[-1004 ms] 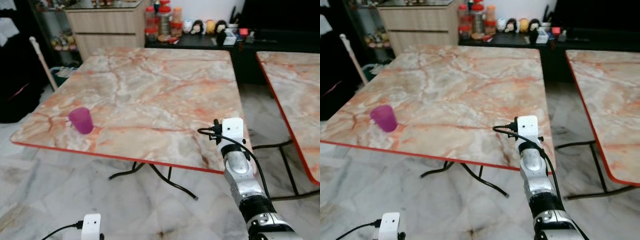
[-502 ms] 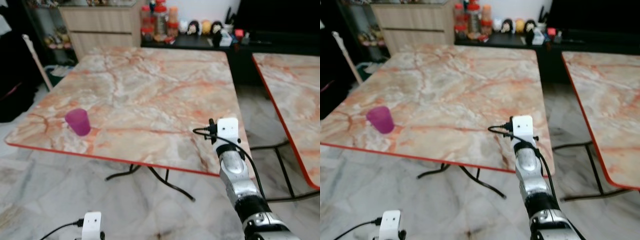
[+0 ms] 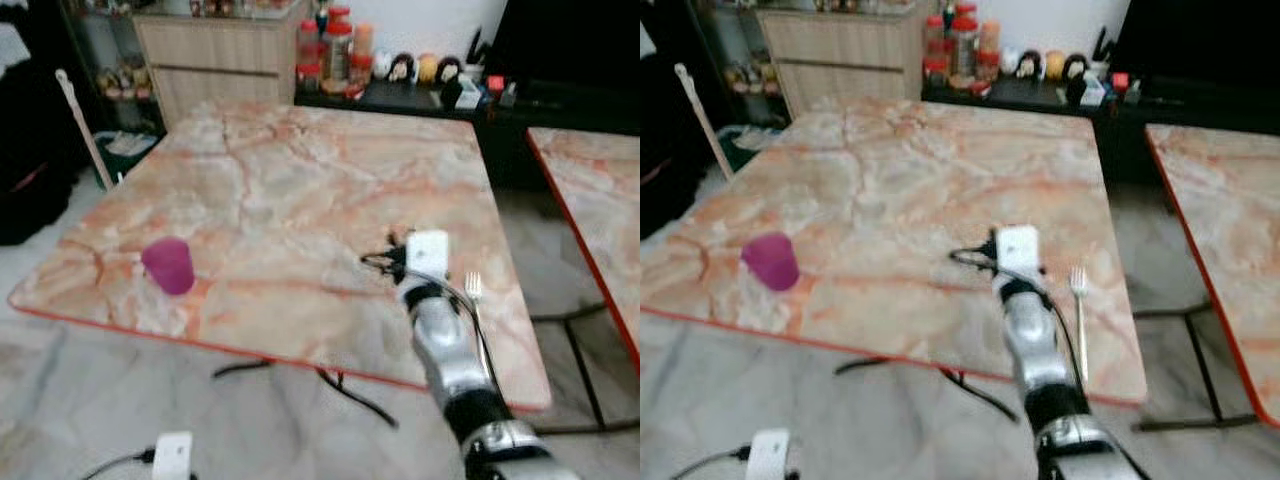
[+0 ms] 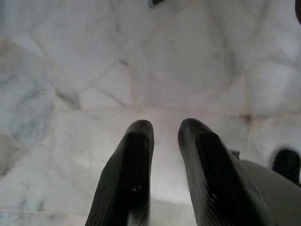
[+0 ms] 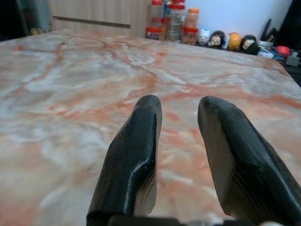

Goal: Setting the table

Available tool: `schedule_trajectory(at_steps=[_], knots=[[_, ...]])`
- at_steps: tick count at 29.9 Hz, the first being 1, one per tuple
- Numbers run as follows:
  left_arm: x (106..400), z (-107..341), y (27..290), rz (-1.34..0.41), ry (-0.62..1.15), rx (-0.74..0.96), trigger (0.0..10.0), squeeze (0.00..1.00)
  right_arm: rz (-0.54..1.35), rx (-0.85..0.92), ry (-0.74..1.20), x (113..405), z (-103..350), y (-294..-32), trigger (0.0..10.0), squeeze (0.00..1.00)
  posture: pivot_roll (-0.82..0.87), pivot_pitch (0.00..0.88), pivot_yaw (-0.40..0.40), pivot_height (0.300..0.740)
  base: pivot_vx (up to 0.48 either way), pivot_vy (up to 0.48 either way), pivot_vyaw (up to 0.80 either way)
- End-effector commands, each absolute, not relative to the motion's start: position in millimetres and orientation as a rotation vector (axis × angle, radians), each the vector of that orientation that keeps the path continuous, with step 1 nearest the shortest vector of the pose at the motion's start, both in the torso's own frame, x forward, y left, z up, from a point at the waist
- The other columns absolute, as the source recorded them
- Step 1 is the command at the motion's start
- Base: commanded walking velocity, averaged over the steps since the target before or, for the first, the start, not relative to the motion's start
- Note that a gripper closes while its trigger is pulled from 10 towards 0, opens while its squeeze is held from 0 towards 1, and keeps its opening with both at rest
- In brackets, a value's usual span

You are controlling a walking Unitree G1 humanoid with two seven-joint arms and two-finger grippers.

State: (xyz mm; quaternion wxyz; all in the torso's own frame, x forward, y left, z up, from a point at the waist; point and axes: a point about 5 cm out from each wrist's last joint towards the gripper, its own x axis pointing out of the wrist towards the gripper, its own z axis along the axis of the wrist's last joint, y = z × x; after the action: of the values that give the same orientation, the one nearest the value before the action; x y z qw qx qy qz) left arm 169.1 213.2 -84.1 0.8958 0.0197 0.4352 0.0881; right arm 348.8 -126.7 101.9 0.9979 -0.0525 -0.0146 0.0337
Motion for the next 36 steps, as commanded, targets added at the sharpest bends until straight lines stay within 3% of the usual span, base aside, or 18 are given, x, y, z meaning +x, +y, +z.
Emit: schedule_trajectory(at_steps=[1,15,25,30,36], knots=[[169,-85,206,0.174,0.903,0.020,10.0,0.00,0.039,-0.105,-0.026,347,100,-138,10.0,0.00,-0.01,0.000,0.020,0.732,0.000,0.000,0.00],[164,-88,206,0.160,0.917,0.024,10.0,0.00,-0.026,-0.105,0.029,321,76,-149,10.0,0.00,-0.02,0.000,0.026,0.732,0.000,0.000,0.00],[166,-87,203,0.147,0.914,0.034,10.0,0.00,-0.023,-0.086,0.026,323,81,-146,10.0,0.00,-0.02,0.000,0.019,0.732,0.000,0.000,0.00],[167,-87,203,0.152,0.912,0.030,10.0,0.00,-0.005,-0.095,0.030,323,81,-142,10.0,0.00,-0.02,0.000,0.015,0.732,0.000,-0.262,-0.66],[166,-87,203,0.155,0.913,0.028,10.0,0.00,0.005,-0.078,0.025,320,81,-138,10.0,0.00,-0.02,0.000,0.016,0.732,0.000,-0.227,0.00]])
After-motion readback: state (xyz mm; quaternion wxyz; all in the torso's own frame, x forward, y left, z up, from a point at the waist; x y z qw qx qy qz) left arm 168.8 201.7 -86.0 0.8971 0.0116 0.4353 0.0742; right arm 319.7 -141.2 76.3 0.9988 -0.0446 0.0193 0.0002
